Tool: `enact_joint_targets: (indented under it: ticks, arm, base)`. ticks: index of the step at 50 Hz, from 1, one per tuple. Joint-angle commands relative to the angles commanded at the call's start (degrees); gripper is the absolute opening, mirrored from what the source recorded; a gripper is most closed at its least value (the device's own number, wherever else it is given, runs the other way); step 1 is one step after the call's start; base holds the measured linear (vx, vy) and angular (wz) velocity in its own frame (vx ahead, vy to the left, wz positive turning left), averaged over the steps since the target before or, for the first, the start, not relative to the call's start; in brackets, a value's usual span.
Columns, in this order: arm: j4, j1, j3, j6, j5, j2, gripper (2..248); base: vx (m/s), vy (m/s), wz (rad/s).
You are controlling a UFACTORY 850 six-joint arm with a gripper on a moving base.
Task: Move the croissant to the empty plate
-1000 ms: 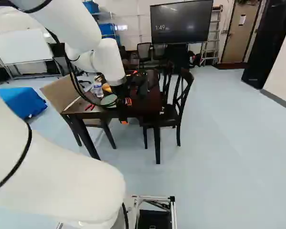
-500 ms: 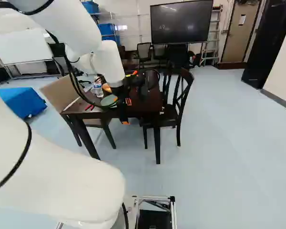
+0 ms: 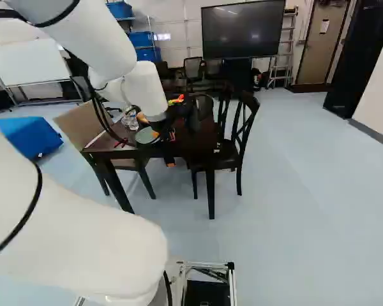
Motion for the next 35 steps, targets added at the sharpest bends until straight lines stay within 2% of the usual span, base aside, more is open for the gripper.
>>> enact_joint_targets:
  ticks: [17,35]
  arm:
    - [0.0,0.2,2.7,-6.7,6.9,0.1,247]
    - [0.0,0.4,6.3,-15.8,16.3,0.3,247]
  base:
    - [0.0,0.0,0.0]
    - [0.0,0.0,0.0]
